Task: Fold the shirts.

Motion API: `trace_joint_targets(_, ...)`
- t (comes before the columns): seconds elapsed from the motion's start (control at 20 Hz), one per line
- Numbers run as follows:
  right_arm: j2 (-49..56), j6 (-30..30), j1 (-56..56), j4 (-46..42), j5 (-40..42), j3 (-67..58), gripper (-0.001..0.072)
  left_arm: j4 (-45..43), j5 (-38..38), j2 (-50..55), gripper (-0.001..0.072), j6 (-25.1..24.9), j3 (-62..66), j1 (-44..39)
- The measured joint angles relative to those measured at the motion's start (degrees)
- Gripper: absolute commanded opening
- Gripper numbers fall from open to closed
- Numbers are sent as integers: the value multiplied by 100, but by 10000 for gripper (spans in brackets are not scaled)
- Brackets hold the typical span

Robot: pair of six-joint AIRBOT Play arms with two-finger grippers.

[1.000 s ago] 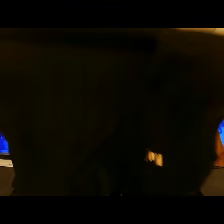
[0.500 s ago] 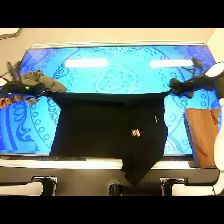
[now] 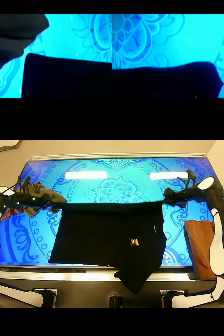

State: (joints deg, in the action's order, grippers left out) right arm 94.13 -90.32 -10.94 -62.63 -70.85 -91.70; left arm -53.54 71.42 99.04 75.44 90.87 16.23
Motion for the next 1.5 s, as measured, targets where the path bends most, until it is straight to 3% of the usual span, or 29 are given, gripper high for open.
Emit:
trace_joint_targets(0.1,-76,-129,13,-223,-841,197,37,-452,603,39,25,22,-85,44)
trace_joint_targets(0.25,-125,-323,15,-411,-1397,844,36,-914,1137,72,25,72,-361,72)
trace_joint_targets(0.75,-208,-516,13,-487,-1475,1928,38,-1239,1655,127,27,68,-817,111)
trace_joint_targets(0.8,-208,-546,13,-490,-1425,2013,72,-1257,1679,155,81,61,-822,114)
trace_joint_targets(0.9,-216,-614,11,-507,-1325,2131,388,-1276,1692,184,380,59,-833,118)
trace_joint_targets(0.95,-219,-636,9,-514,-1294,2140,407,-1276,1729,179,407,61,-833,129)
trace_joint_targets(1.05,-293,-634,2,-542,-1375,2076,494,-1274,1834,92,408,66,-833,170)
trace_joint_targets(1.25,-752,-457,4,-938,-1797,2177,494,-1416,2076,-380,407,157,-1095,385)
trace_joint_targets(1.5,-1631,-391,-2,-1416,-1650,3327,489,-1904,1729,-1469,407,243,-2924,866)
